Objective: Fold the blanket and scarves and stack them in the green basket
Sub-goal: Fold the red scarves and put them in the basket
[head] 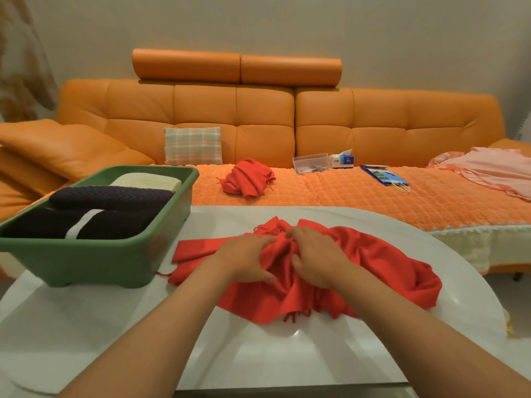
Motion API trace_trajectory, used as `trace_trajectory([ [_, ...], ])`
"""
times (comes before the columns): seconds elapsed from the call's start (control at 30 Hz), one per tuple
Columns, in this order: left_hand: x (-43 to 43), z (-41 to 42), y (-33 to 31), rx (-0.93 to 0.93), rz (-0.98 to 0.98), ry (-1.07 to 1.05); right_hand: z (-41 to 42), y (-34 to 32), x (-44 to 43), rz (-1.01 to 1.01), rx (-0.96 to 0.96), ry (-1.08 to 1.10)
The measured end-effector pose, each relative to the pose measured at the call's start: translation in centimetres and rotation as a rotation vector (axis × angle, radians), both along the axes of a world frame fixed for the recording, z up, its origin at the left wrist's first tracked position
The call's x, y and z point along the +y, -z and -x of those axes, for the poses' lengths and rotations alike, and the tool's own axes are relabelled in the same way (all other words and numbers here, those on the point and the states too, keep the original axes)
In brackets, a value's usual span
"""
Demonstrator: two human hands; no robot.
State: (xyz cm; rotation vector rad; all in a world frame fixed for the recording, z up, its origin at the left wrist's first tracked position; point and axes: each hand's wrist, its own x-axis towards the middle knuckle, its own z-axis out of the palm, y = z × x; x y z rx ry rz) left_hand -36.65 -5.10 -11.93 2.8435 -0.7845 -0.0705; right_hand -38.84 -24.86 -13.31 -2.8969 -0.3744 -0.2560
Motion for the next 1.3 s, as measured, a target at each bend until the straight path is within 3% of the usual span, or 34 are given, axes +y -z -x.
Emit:
trace_trajectory([
  [0.07, 0.2, -0.4, 0.4, -0.038, 0.012, -0.031, 0.3, 0.6, 0.4, -0.146, 0.219, -0.083],
  [0.17, 0.8, -1.0, -0.6, -0.158, 0.239, -0.191, 0.4, 1.4, -0.1, 0.049, 0.339, -0.068],
  [0.33, 2.9, -1.4, -4.5, -0.537, 0.411, -0.421, -1.1, 0.9, -2.8, 0.416, 0.191, 0.073],
  [0.43, 4.5, -1.8, -5.3, -0.657, 0.344, -0.558, -1.5, 0.7, -4.8, 0.706, 0.089, 0.303],
  [0.5, 4.7, -1.7, -4.3, -0.612, 0.172, -0.632, -1.4, 0.3, -5.4, 0.765, 0.055, 0.379],
  [0.57, 4.5, -1.7, -3.1, -0.611, 0.016, -0.579, -1.4, 0.0, -5.0, 0.701, -0.016, 0.286],
  [0.67, 3.5, -1.5, -2.2, -0.556, -0.069, -0.207, -0.9, 0.2, -2.9, 0.331, -0.015, -0.021],
  [0.73, 2.6, -0.7, -1.5, -0.225, -0.024, -0.027, -0.2, 0.6, -1.3, 0.076, 0.172, -0.162],
  [0.8, 2.1, 0.3, -0.4, 0.189, -0.033, 0.013, 0.2, 1.3, -0.7, 0.082, 0.369, -0.183],
  [0.83, 2.2, 0.6, 0.1, 0.284, -0.118, 0.015, 0.2, 1.4, -0.9, 0.116, 0.406, -0.162],
  [0.9, 2.9, 0.8, 0.8, 0.288, -0.219, 0.027, -0.1, 1.3, -2.0, 0.103, 0.335, -0.114],
  [1.03, 4.5, 1.3, 0.3, 0.176, -0.097, 0.037, -0.5, 0.8, -4.1, 0.202, 0.109, 0.057],
  [1.17, 6.4, 1.2, 0.3, 0.014, -0.052, -0.050, -0.2, 0.6, -5.0, 0.395, 0.059, 0.190],
  [1.3, 8.2, 1.2, 0.2, -0.059, -0.313, -0.180, -0.5, 0.8, -5.5, 0.385, 0.121, 0.194],
])
